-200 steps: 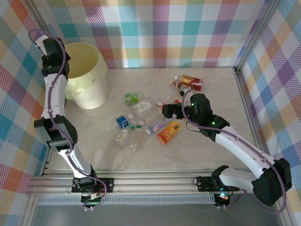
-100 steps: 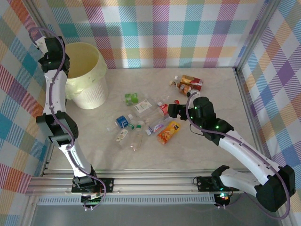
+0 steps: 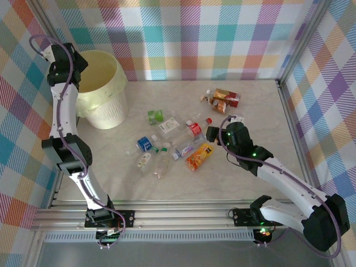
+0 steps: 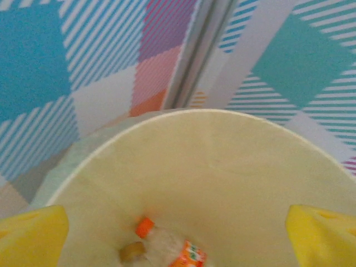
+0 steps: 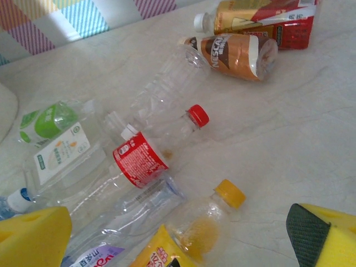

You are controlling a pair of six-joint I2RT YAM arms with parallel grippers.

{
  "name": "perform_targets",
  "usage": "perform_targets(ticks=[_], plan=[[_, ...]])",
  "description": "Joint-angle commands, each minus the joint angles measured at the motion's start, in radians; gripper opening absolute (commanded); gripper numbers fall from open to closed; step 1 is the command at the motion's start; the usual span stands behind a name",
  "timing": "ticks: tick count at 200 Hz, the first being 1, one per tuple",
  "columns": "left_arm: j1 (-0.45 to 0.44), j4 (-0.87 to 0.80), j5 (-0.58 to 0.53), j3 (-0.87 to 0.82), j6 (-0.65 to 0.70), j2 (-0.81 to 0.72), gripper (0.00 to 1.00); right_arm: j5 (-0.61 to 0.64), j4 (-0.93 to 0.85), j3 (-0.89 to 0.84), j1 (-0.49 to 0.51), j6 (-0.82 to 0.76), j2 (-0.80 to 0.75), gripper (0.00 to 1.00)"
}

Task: Put the plastic bottles in the bin

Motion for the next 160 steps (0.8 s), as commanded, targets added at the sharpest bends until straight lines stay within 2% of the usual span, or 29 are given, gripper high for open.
perform_targets(ticks=[1, 19, 44, 72, 85, 97, 116, 160], plan=[[-0.003, 0.002, 0.133, -0.008, -0.05, -0.105, 1.0, 0.01, -0.023, -0.001, -0.003, 0.021, 0.018, 1.0], [-0.009, 0.024, 0.196, -0.046, -0.067, -0.152, 1.0, -0.028, -0.025, -0.003, -0.003, 0.034, 0.038, 1.0], [-0.009, 0.163, 0.403, -0.18, -0.05, -0.25, 1.0, -0.129, -0.059, 0.006, -0.004, 0.067, 0.071, 1.0], [-0.009, 0.344, 0.583, -0.368, -0.059, -0.38, 1.0, -0.23, -0.119, -0.009, -0.003, 0.149, 0.088, 1.0], [-0.012, 0.376, 0.701, -0.426, -0.082, -0.426, 1.0, -0.235, -0.146, -0.025, -0.002, 0.2, 0.086, 1.0], [-0.026, 0.367, 0.766, -0.47, -0.107, -0.464, 1.0, -0.258, -0.146, -0.05, -0.003, 0.223, 0.081, 1.0], [-0.079, 0.378, 0.809, -0.573, -0.116, -0.54, 1.0, -0.322, -0.086, -0.099, -0.003, 0.22, 0.079, 1.0], [-0.211, 0.359, 0.81, -0.736, -0.107, -0.654, 1.0, -0.427, 0.014, -0.114, -0.002, 0.186, 0.149, 1.0]])
